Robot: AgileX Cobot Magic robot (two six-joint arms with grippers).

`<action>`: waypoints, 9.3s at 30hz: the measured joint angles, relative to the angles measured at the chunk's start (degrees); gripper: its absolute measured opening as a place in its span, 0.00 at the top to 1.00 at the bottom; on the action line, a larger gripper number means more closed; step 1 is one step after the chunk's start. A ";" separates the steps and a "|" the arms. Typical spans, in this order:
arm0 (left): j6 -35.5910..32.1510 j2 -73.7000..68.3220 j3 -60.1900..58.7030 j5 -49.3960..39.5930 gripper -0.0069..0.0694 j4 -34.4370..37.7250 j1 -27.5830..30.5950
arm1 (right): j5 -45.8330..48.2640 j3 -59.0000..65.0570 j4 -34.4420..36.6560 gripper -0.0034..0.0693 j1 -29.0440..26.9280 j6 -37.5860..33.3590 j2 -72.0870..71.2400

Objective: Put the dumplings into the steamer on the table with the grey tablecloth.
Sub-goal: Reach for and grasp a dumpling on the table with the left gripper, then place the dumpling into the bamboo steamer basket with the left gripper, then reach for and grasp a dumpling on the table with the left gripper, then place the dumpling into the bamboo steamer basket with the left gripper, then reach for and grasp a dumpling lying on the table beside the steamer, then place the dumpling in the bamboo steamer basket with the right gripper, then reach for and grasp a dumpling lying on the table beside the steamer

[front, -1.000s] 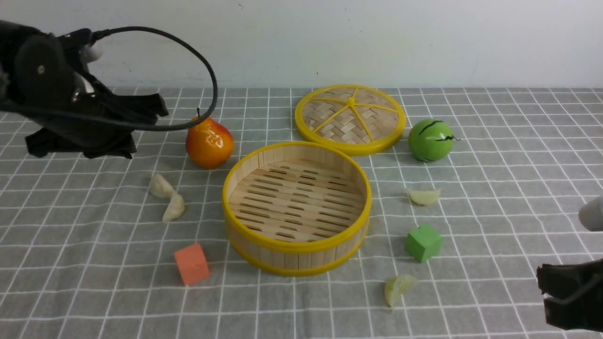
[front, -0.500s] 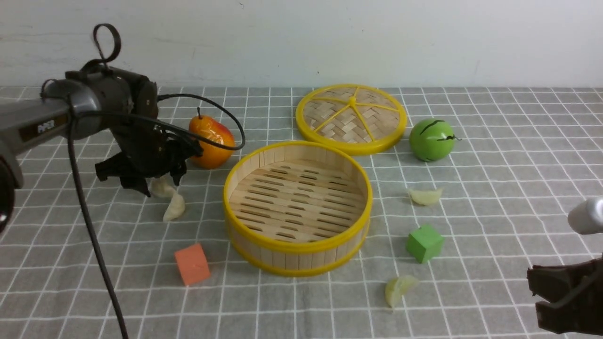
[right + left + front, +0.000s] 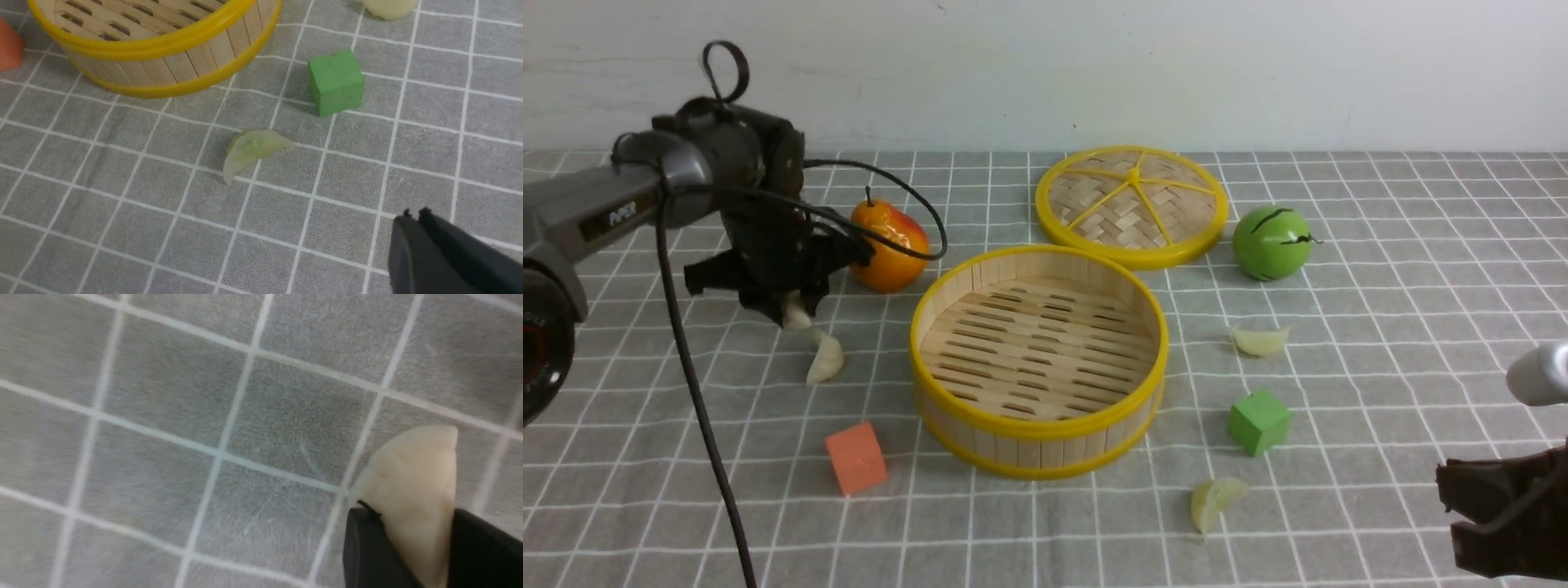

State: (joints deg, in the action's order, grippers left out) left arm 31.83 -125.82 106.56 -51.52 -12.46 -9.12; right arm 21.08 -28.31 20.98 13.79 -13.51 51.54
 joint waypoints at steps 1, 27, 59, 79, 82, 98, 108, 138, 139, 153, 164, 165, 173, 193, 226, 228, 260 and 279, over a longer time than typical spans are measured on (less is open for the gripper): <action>-2.27 2.54 0.67 -0.52 0.62 0.44 -0.96 | 0.00 0.00 0.00 0.92 0.00 0.00 0.00; -10.97 -0.64 2.24 1.50 0.32 2.38 -19.24 | -0.95 -0.04 0.20 0.90 0.00 0.00 0.00; -13.94 9.66 -22.01 14.15 0.36 6.65 -1.44 | -0.93 -0.04 0.66 0.85 0.00 0.00 0.00; -13.94 11.41 -18.90 12.19 0.66 3.32 -2.23 | -0.82 -0.04 1.56 0.83 0.00 0.00 0.00; -13.94 17.76 -16.82 10.28 0.66 6.24 -5.65 | -0.82 -0.04 1.56 0.82 0.00 0.00 0.00; -15.40 10.12 -16.36 25.24 0.66 14.96 -22.86 | -1.05 -0.04 1.56 0.81 0.00 0.00 0.00; -15.29 3.90 -16.36 31.49 0.58 13.32 -22.62 | -0.77 -0.04 1.51 0.79 0.00 0.00 0.00; -15.23 54.77 -37.09 -3.24 0.93 1.60 -22.62 | 17.97 -45.88 -9.79 0.42 0.00 -4.98 46.70; -15.23 56.79 -40.62 -3.30 0.93 1.79 -22.62 | 19.59 -50.38 -12.65 0.42 0.00 -5.54 50.65; -15.23 75.94 -58.57 -11.69 0.93 -5.68 -22.62 | 33.52 -77.71 -18.71 0.42 0.00 -12.47 75.89; -15.23 85.30 -61.02 -9.18 0.93 -15.04 -22.62 | 29.98 -78.65 -19.03 0.42 0.00 -7.97 78.98; -15.23 85.42 -61.02 -9.25 0.93 -15.30 -22.62 | 30.09 -78.71 -19.03 0.43 0.00 -7.54 79.03; -10.54 85.74 -61.02 -13.22 0.93 -15.69 -22.62 | 32.13 -79.11 -18.38 0.61 0.00 -4.53 78.56; 1.50 112.16 -85.74 6.96 0.93 -17.57 -22.62 | 35.69 -88.61 21.96 0.66 15.04 1.95 75.58; 1.71 115.99 -86.36 8.42 0.92 -19.36 -22.62 | 29.71 -88.37 14.07 0.46 16.47 10.22 83.14; 1.90 115.99 -86.36 8.42 0.92 -19.36 -22.62 | 29.71 -88.37 13.96 0.39 16.34 10.22 83.14; 2.55 115.89 -86.36 8.91 0.90 -19.20 -22.62 | 18.71 -34.48 -11.42 0.19 14.07 29.45 44.84; 2.55 115.89 -86.36 8.91 0.89 -19.20 -22.62 | 4.66 -29.67 -13.28 0.49 14.83 33.43 51.94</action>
State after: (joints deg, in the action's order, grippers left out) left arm 34.39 -9.93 20.21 -42.62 -31.65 -31.74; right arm 25.74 -57.98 7.70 28.62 19.92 103.48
